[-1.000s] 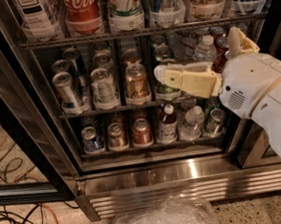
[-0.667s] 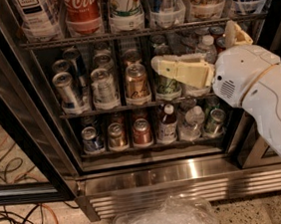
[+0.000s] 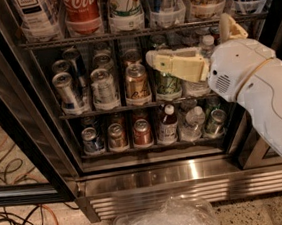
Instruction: Pick redbull can from top shelf of fridge
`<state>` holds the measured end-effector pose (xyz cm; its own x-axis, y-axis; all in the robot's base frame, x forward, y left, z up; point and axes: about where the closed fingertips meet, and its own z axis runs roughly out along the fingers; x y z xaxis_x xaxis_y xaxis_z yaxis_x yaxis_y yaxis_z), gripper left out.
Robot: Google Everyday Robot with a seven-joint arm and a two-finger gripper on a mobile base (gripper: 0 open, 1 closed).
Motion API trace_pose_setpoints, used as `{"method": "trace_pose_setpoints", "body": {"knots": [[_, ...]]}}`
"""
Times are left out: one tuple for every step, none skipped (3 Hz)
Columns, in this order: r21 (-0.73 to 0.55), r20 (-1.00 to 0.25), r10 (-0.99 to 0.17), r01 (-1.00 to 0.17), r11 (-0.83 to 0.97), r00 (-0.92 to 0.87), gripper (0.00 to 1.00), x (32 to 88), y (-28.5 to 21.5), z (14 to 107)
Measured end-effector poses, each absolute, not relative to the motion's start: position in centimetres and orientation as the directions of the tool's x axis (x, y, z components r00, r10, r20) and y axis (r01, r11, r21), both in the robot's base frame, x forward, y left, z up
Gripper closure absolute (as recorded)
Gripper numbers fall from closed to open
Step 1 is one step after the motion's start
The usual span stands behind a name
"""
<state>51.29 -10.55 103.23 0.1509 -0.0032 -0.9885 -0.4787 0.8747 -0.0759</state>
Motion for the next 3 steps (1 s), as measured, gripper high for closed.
{"method": "trace_pose_setpoints", "body": {"knots": [[-0.097, -0.980, 0.002, -0.492, 0.865, 0.197, 0.00, 52.5, -9.2, 104.9], [-0.108, -0.978, -0.003, -0.498, 0.860, 0.209, 0.00, 53.0, -8.7, 105.1], [-0.139, -0.977, -0.034, -0.506, 0.851, 0.210, 0.00, 54.6, -7.2, 104.7]]}}
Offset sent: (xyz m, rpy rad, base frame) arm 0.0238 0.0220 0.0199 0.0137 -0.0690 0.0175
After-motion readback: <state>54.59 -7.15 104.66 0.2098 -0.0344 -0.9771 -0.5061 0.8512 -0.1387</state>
